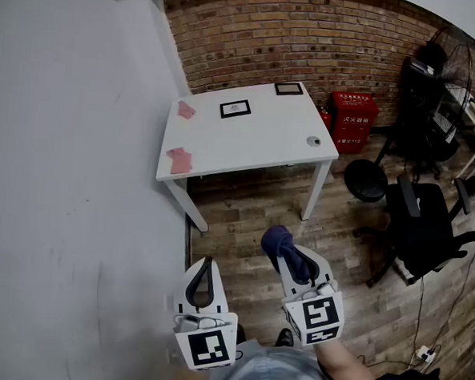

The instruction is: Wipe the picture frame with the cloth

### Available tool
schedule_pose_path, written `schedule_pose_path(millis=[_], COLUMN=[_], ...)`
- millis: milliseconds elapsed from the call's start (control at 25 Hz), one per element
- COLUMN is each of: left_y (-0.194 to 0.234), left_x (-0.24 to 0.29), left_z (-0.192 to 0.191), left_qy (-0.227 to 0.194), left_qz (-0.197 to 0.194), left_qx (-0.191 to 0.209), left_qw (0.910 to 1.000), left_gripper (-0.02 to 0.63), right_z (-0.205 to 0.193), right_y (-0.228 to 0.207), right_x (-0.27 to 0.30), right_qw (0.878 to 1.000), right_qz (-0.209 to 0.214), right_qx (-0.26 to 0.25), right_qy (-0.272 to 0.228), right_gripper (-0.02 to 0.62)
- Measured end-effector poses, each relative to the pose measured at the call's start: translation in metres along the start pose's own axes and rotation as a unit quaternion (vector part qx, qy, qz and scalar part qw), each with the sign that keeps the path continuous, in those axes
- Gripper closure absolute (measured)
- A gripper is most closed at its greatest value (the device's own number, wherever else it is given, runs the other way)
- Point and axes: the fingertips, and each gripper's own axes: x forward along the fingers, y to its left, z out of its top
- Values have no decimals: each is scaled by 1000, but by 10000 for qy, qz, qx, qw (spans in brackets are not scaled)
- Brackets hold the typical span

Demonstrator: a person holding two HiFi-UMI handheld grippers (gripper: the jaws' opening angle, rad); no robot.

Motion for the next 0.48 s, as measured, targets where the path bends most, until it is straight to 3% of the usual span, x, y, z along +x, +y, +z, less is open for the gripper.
schedule_pose_path(millis=[480], left_y=[-36], left_x=[-17], left_z=[-2], left_qy=[184], left_qz=[231], left_qx=[-99], left_qw=[9995], left_gripper=[597], right_z=[-11], right_y=[-23], right_x=[-33], right_qw=[9999], right_qz=[156], right_qx=[-22], right_qy=[2], right_gripper=[512])
